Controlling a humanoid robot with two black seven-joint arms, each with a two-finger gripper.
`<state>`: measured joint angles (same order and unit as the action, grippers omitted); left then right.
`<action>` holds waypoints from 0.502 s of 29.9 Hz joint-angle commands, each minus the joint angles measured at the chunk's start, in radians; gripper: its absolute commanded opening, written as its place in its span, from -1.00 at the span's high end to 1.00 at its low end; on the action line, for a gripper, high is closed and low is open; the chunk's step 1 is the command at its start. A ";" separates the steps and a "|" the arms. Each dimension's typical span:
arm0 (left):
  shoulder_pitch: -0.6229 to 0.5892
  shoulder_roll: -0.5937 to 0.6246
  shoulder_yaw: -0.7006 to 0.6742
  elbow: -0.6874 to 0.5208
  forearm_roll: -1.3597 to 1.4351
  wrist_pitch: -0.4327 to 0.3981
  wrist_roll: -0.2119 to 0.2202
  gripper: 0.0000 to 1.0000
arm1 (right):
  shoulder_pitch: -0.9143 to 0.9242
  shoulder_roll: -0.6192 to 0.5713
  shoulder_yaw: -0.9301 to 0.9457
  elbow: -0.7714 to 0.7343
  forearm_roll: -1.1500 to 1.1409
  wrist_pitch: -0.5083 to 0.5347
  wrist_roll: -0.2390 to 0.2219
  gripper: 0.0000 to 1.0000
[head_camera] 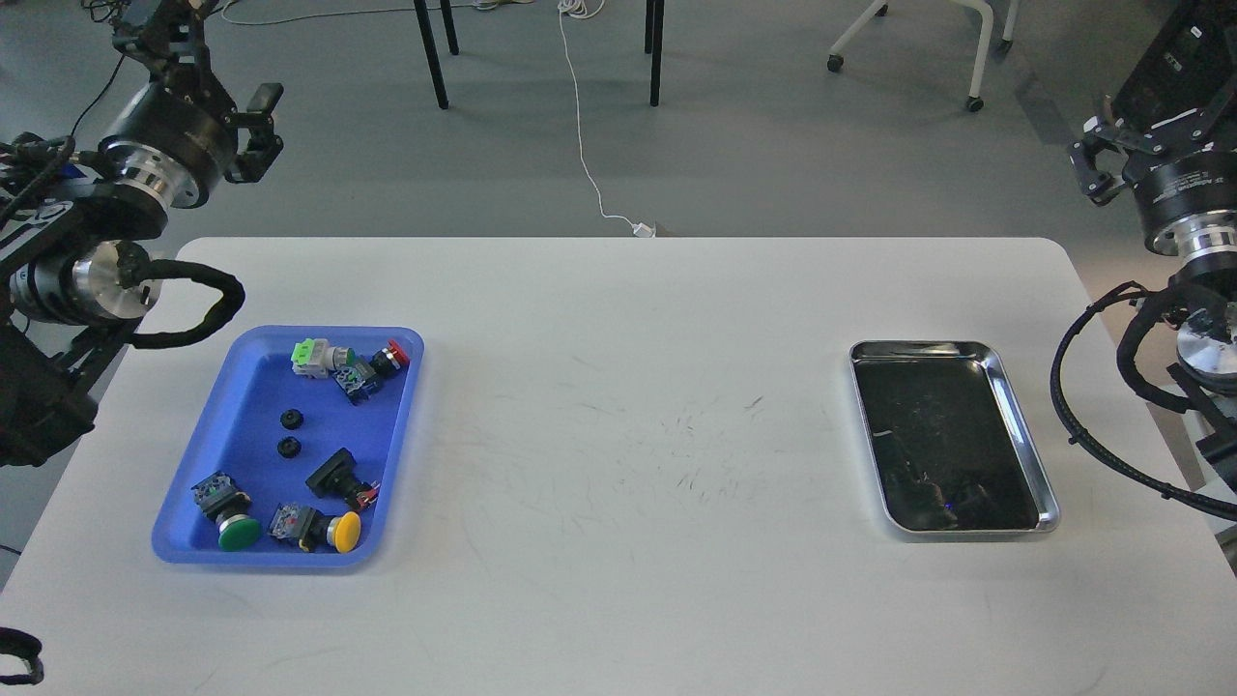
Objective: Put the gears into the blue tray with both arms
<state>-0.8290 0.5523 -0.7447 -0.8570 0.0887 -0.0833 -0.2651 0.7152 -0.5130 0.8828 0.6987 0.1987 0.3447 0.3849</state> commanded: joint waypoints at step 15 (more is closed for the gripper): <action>0.013 -0.183 -0.154 0.317 -0.234 -0.247 0.012 -0.96 | 0.110 0.179 0.045 -0.231 0.011 0.013 -0.204 -0.99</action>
<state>-0.8164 0.3717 -0.8989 -0.5489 -0.1425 -0.3098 -0.2549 0.8235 -0.3490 0.9410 0.4702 0.2118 0.3576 0.1802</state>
